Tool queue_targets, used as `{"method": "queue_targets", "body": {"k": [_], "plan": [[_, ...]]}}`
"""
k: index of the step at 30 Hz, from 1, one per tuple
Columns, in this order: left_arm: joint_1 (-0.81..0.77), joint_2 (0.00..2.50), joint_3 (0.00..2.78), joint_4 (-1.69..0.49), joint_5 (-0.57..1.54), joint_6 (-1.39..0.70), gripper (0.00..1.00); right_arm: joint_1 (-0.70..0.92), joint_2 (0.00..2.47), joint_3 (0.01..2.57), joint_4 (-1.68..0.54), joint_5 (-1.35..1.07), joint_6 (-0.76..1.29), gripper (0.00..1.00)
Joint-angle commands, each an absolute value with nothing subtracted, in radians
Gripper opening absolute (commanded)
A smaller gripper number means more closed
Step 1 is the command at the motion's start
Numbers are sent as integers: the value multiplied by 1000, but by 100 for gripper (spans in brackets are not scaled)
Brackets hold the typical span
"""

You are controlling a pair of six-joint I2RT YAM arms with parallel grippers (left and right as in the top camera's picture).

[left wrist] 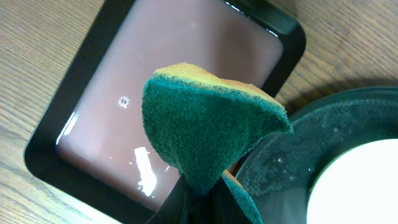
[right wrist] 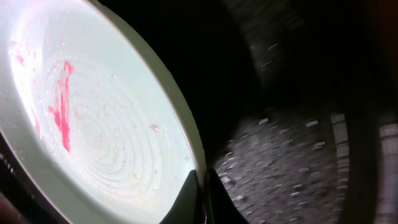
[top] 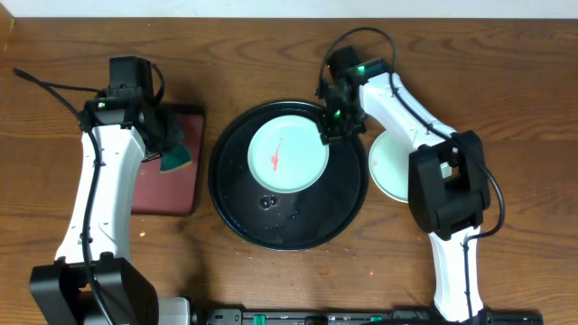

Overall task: Clean dirty plates on tray and stack at the side
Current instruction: 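Reach the right gripper to the last light-blue plate and pinch its rim, then wipe the last light-blue plate with the sponge in the left gripper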

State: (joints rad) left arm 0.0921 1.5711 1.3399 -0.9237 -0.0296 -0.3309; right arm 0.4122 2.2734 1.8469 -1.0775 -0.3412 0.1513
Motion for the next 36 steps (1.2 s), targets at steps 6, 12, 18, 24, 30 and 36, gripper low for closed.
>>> {"method": "queue_targets", "body": {"k": [6, 12, 18, 24, 30, 36], "plan": [[-4, 1578, 1345, -934, 62, -285, 7, 449, 2288, 1834, -1046, -364, 187, 1], [-95, 1611, 1344, -931, 65, -280, 7, 464, 2306, 1806, -1010, -363, 155, 1], [-178, 1689, 1344, -900, 72, -229, 7, 466, 2337, 1792, -1010, -374, 116, 1], [-240, 1777, 1344, -824, 133, -128, 7, 465, 2338, 1792, -1010, -379, 110, 1], [-272, 1873, 1344, -759, 135, -86, 7, 466, 2338, 1792, -1010, -379, 103, 1], [-276, 1971, 1344, -722, 151, -86, 7, 466, 2338, 1792, -1010, -379, 103, 1]]}}
